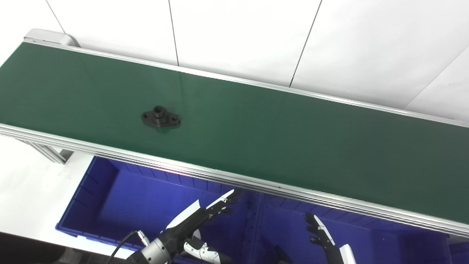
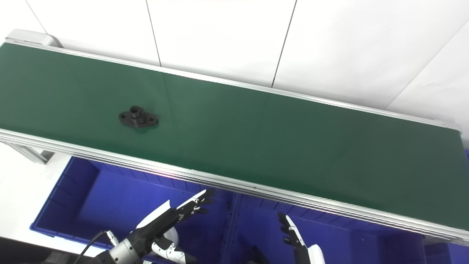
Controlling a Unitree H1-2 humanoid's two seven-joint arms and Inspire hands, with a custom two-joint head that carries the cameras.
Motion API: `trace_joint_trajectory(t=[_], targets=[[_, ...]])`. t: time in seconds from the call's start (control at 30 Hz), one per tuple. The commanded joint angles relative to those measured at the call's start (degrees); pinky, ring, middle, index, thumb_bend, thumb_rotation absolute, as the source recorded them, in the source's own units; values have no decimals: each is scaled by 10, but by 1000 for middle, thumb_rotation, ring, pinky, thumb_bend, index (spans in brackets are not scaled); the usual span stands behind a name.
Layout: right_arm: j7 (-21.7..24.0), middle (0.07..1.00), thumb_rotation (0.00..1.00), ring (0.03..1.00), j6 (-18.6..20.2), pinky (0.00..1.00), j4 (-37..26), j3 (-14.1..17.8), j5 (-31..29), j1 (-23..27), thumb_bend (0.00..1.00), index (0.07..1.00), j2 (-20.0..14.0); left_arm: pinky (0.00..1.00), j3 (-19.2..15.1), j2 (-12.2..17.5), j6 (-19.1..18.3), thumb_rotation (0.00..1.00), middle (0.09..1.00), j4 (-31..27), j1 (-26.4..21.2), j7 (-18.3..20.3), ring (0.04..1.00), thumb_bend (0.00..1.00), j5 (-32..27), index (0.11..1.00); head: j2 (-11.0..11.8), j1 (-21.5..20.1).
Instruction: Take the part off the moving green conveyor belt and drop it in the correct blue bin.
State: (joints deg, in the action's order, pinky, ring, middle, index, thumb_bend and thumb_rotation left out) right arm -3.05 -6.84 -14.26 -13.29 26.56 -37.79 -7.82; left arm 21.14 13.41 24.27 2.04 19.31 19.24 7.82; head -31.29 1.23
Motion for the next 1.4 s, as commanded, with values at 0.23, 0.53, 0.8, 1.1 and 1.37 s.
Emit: trace_joint_trajectory(t=[0.23,0.53,0.8,1.1,1.37], targets=[[-14,897,224,868,-39,790,2,0,-3,0,744,914,1,858,6,5,26,500,999,-3,-7,-9,954,752,-3,992,11,-3],[-19,894,210,856,-46,768,3,1,-7,2,745,911,3,857,9,5,26,496,998,3,-9,-17,953,754,-2,984,22,-4],[-26,893,172,858,-79,780,12,2,-26,3,726,918,3,848,16,11,26,516,997,7,-14,-24,952,759,2,985,19,-11],[-59,878,110,866,-180,824,11,13,-67,-6,710,905,20,846,23,14,26,491,993,9,-17,-35,948,752,-2,979,17,-14],[-67,876,138,869,-197,856,-65,18,-96,2,694,904,24,839,23,20,27,484,990,8,-22,-32,940,756,-14,978,-4,-73]])
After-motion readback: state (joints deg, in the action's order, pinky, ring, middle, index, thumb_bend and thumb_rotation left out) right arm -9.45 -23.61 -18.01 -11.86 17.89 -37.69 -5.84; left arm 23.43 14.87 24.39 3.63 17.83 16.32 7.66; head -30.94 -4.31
